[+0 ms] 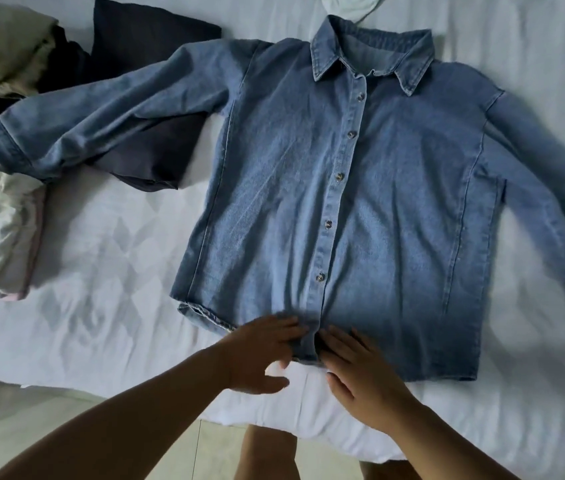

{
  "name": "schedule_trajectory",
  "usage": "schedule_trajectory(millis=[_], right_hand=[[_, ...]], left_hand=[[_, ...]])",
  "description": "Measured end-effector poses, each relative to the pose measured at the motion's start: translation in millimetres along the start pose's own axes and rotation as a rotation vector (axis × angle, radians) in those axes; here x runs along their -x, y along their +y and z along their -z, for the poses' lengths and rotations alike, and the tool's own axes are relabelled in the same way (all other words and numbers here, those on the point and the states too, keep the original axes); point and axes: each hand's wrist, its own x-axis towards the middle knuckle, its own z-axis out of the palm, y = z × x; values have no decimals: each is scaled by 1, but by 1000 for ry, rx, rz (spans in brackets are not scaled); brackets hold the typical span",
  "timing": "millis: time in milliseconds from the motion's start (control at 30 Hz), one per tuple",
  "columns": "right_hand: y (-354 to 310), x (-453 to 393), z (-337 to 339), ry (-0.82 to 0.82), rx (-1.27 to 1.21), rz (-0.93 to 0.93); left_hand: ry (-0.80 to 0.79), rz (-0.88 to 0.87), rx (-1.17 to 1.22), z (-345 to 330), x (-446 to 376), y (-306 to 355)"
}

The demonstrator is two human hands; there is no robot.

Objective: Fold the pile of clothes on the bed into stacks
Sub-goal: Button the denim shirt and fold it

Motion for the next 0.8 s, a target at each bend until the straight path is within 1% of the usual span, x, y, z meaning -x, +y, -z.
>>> schedule_trajectory(millis=[33, 67, 133, 167, 200, 233, 267, 300, 333, 367, 400, 467, 533, 600, 667, 733, 800], right_hand=[[8, 10, 3, 50, -11, -17], [17, 22, 5, 98, -6, -54], [36, 48, 13, 138, 45, -196], [45, 61, 16, 133, 89, -284], [55, 74, 19, 117, 140, -372], [63, 85, 22, 105, 180, -454], [70, 93, 25, 100, 203, -525], [75, 99, 29, 100, 217, -577], [79, 101, 33, 106, 234, -604], [83, 102, 35, 122, 258, -605], [87, 101, 37, 127, 269, -599], [91, 93, 44, 73, 253, -579], [95, 83, 49, 30, 270, -521], [98, 77, 50, 32, 301, -448], [100, 75, 50, 61, 333, -399], [99, 76, 51, 80, 369, -355], [98, 78, 52, 34, 385, -333]], left_hand=[[8, 12, 11, 4, 2, -2], [59, 48, 32, 9, 4, -4], [289, 182, 69, 16, 14, -15], [391, 311, 58, 16, 22, -24], [465, 492, 3, 17, 29, -33], [468, 720, -22, 15, 40, -45], [429, 946, 5, 14, 51, -55], [362, 1113, 82, 13, 60, -63], [319, 1179, 162, 12, 68, -68], [313, 1157, 189, 10, 76, -72], [316, 1091, 184, 9, 82, -75], [352, 966, 206, 11, 88, -74], [369, 872, 269, 18, 87, -69], [318, 830, 263, 22, 84, -66], [274, 851, 208, 23, 79, -67], [232, 920, 158, 24, 73, -67], [205, 968, 134, 30, 71, -66]])
